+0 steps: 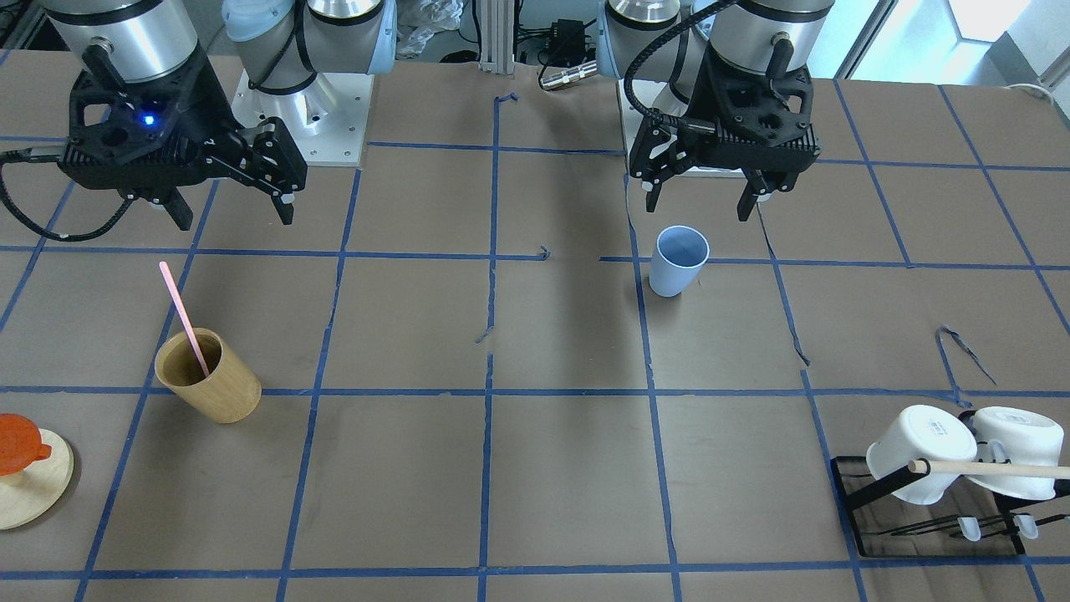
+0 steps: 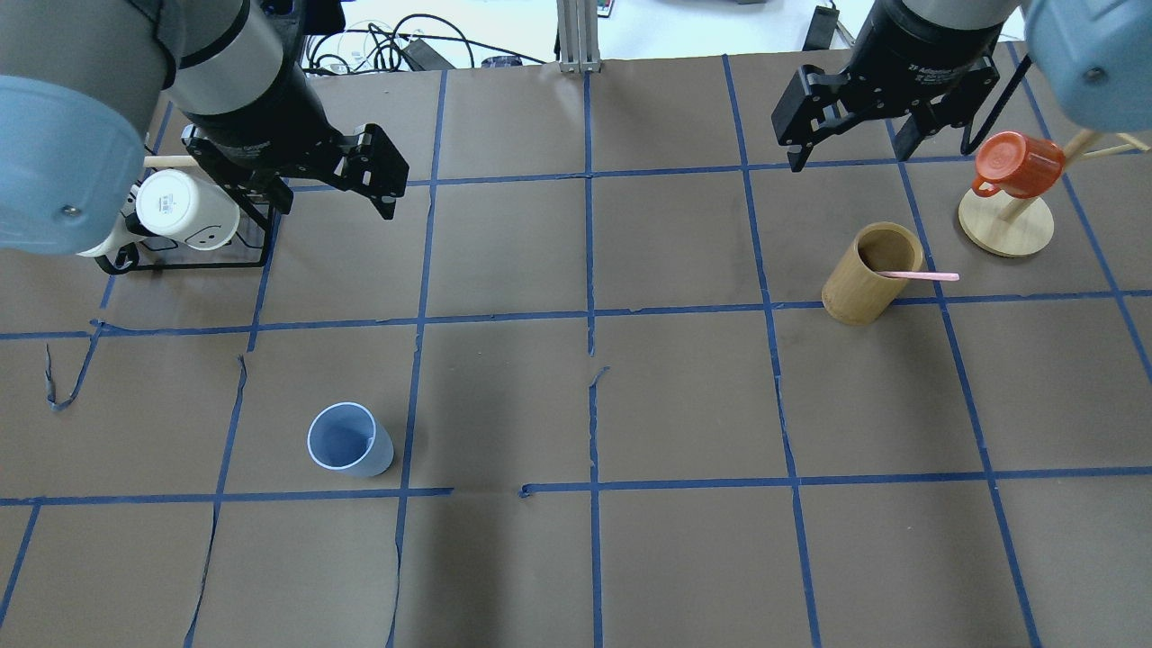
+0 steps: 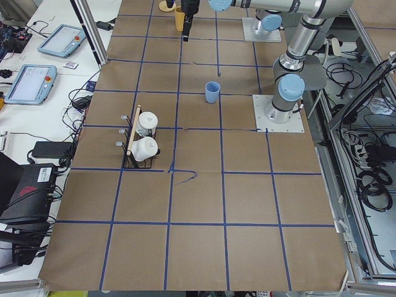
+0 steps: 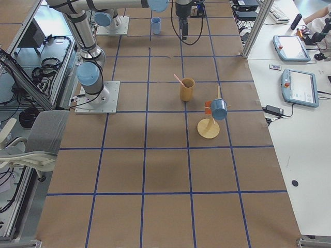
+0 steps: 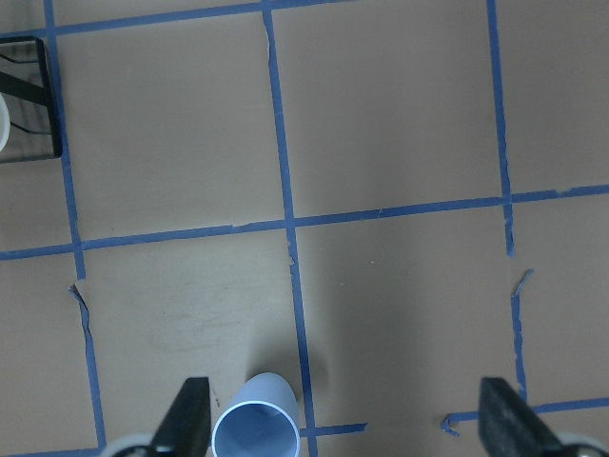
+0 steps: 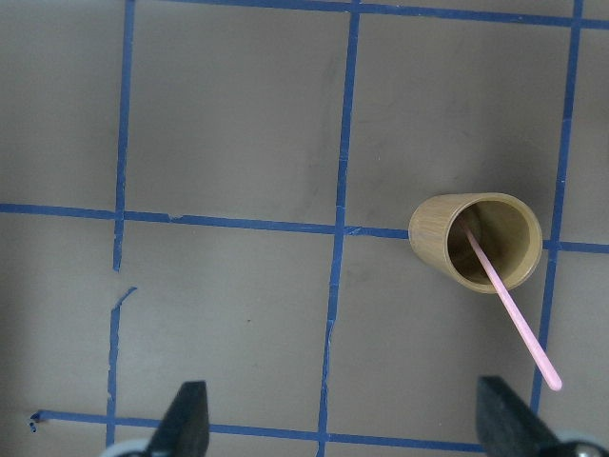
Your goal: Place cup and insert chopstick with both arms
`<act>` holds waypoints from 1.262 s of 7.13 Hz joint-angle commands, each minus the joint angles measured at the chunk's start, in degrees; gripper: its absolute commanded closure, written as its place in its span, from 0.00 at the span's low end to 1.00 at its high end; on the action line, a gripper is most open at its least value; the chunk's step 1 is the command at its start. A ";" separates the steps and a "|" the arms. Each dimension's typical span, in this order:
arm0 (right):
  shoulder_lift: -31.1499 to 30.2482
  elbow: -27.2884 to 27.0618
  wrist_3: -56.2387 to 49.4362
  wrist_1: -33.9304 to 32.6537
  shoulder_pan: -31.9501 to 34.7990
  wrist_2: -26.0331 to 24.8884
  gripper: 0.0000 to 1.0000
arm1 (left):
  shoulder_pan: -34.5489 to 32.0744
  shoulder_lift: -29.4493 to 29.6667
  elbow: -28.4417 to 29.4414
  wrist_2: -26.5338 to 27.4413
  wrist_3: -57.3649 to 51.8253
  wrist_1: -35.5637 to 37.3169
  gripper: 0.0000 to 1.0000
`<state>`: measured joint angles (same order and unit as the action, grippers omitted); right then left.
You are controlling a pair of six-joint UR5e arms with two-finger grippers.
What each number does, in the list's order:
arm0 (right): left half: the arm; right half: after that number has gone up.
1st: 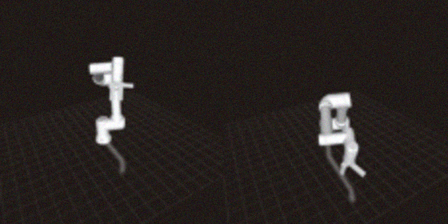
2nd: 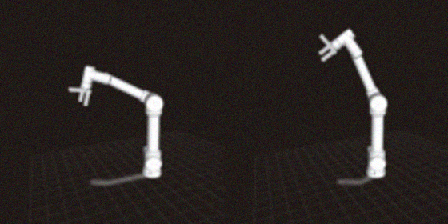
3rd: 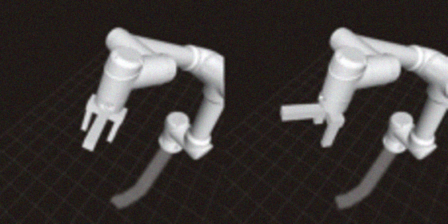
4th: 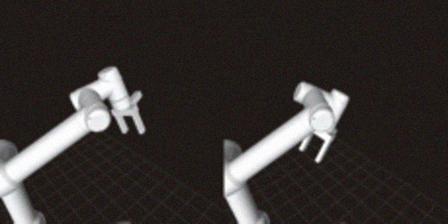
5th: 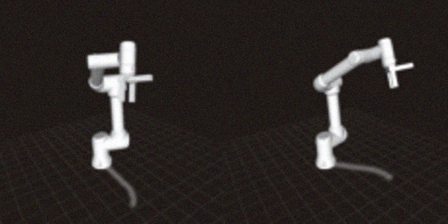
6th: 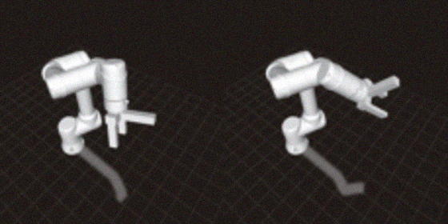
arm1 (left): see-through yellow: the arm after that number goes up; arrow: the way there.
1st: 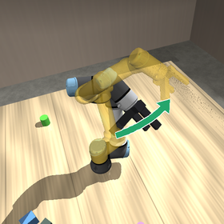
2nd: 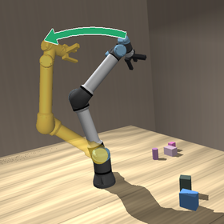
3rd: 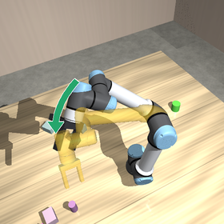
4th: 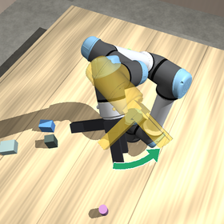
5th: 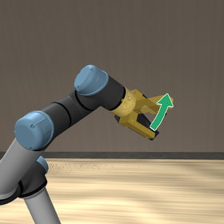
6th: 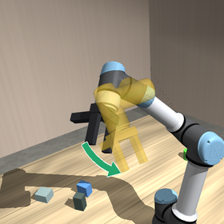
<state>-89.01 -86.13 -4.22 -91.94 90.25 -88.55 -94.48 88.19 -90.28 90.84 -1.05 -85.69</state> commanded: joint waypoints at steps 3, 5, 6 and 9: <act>-0.02 0.00 0.00 -0.09 0.02 0.04 0.00 | 0.09 -0.21 0.10 -0.04 0.00 -0.26 0.00; 0.06 0.00 -0.09 -0.09 -0.07 -0.05 0.00 | 0.09 -0.21 0.10 -0.04 0.00 -0.26 0.00; 0.24 0.00 -0.09 -0.09 -0.07 0.04 0.00 | 0.09 -0.29 0.10 -0.04 0.00 -0.26 0.00; 0.16 -0.09 -3.16 -3.32 -0.60 -0.31 0.00 | 0.09 -0.30 0.10 -0.04 0.00 -0.26 0.00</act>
<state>-88.66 -86.19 -6.19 -93.51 89.74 -88.78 -94.37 87.90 -90.18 90.79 -1.05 -85.96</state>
